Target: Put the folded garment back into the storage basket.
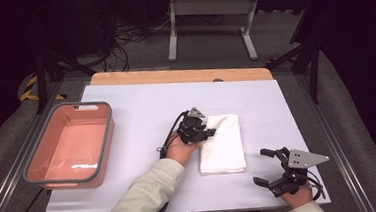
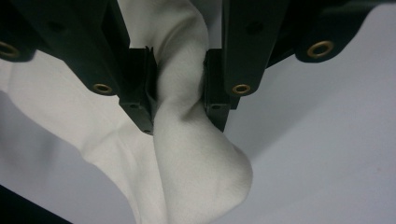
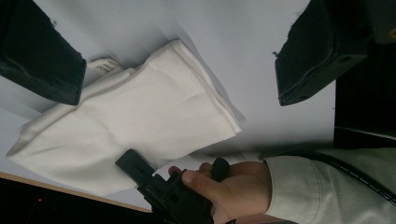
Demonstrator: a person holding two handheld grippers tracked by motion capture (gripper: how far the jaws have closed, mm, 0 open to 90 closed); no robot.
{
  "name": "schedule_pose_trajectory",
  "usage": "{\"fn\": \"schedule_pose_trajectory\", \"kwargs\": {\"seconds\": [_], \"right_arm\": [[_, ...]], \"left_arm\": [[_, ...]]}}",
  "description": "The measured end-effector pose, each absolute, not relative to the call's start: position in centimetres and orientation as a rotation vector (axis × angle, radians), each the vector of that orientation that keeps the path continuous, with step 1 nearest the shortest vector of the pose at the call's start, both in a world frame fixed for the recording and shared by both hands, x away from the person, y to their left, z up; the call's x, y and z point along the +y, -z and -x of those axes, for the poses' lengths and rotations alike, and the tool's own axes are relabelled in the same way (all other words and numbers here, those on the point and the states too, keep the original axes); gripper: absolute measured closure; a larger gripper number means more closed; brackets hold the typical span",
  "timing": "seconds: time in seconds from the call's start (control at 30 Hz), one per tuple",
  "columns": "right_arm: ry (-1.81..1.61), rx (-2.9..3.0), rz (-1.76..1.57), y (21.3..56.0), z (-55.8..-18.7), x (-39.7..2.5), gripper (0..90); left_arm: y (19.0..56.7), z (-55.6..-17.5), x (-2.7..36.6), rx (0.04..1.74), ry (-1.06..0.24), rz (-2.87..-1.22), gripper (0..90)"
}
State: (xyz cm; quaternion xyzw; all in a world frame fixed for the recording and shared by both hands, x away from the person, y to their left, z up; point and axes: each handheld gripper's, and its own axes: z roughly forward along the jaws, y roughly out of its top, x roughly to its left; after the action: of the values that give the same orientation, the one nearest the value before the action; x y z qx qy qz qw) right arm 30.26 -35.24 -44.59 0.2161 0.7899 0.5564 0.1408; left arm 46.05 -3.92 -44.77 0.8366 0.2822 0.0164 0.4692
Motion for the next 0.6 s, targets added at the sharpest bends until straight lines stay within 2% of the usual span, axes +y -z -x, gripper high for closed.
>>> {"fn": "schedule_pose_trajectory", "kwargs": {"seconds": [0.6], "right_arm": [[-1.609, 2.277, -0.622, 44.6, -30.2, -35.2, 2.3]], "left_arm": [[40.6, -44.0, -2.8, 0.532, -0.111, -1.954, 70.5]]}}
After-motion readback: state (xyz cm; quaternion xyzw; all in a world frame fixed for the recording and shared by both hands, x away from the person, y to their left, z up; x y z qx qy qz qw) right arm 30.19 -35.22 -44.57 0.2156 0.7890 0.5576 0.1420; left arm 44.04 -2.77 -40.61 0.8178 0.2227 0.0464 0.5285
